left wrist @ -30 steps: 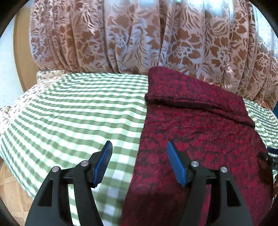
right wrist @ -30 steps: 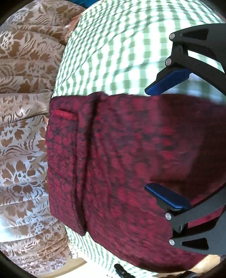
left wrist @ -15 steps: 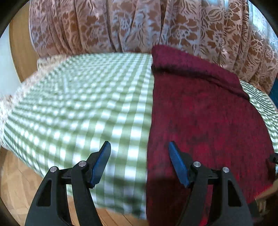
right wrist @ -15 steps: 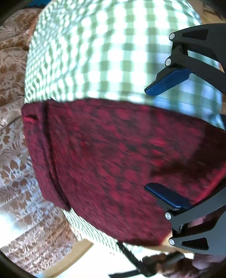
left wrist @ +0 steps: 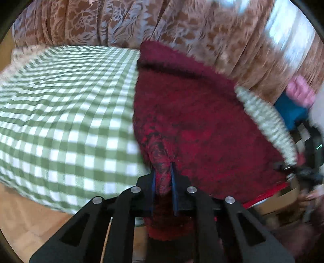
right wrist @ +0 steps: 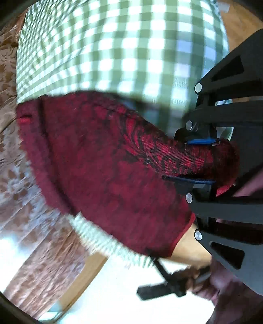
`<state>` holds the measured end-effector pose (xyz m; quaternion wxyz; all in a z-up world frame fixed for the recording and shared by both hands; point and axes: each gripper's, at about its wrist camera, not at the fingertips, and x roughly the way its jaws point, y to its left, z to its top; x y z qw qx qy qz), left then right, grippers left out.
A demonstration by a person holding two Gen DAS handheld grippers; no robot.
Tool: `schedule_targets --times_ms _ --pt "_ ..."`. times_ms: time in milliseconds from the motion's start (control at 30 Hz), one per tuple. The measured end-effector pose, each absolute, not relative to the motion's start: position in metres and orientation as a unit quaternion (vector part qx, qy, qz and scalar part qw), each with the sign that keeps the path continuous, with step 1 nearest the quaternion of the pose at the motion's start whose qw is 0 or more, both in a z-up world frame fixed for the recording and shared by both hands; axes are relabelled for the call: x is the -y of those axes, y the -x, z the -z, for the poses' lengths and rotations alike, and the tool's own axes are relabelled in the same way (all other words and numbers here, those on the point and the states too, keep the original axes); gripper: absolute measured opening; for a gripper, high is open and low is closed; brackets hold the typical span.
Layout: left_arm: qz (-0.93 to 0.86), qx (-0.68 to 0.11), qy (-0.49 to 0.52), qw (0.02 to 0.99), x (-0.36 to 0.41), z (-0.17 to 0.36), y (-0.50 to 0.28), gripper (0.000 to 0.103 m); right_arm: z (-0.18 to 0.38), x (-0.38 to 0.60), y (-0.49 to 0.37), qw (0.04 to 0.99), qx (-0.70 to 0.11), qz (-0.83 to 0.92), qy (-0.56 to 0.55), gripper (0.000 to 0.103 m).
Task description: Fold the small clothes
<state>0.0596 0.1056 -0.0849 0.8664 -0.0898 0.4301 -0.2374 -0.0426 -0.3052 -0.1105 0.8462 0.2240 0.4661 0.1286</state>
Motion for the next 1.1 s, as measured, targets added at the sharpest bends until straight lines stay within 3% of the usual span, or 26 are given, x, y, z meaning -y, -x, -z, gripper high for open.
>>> schedule_targets --times_ms 300,567,600,667,700,767,833,900,967,1100 --pt "0.285 -0.378 0.196 0.859 -0.097 0.027 -0.137 0.010 0.061 0.334 -0.023 0.866 -0.363 -0.145 -0.312 0.024" --pt "0.257 -0.423 0.248 0.833 -0.076 0.047 -0.238 0.016 0.082 0.364 -0.104 0.845 -0.390 -0.082 -0.356 0.023" --pt "0.253 -0.432 0.255 0.827 -0.074 0.052 -0.250 0.019 0.087 0.366 -0.113 0.843 -0.398 -0.073 -0.356 0.023" --pt "0.254 -0.454 0.274 0.809 -0.071 0.059 -0.269 0.047 0.096 0.369 -0.122 0.838 -0.408 -0.067 -0.357 0.024" --pt "0.252 -0.456 0.293 0.802 -0.072 0.060 -0.274 0.054 0.100 0.371 -0.128 0.833 -0.414 -0.062 -0.361 0.024" --pt "0.243 -0.434 0.316 0.808 -0.081 0.055 -0.276 0.076 0.109 0.377 -0.135 0.820 -0.422 -0.066 -0.382 0.034" --pt "0.246 -0.411 0.340 0.809 -0.095 0.048 -0.277 0.078 0.112 0.383 -0.139 0.809 -0.415 -0.080 -0.408 0.045" --pt "0.236 -0.403 0.332 0.819 -0.105 0.047 -0.274 0.078 0.110 0.389 -0.139 0.801 -0.394 -0.108 -0.438 0.065" --pt "0.236 -0.406 0.299 0.831 -0.109 0.051 -0.267 0.077 0.101 0.393 -0.133 0.808 -0.367 -0.113 -0.446 0.093" --pt "0.264 -0.418 0.225 0.840 -0.113 0.077 -0.236 0.078 0.083 0.401 -0.103 0.842 -0.342 -0.097 -0.405 0.095"
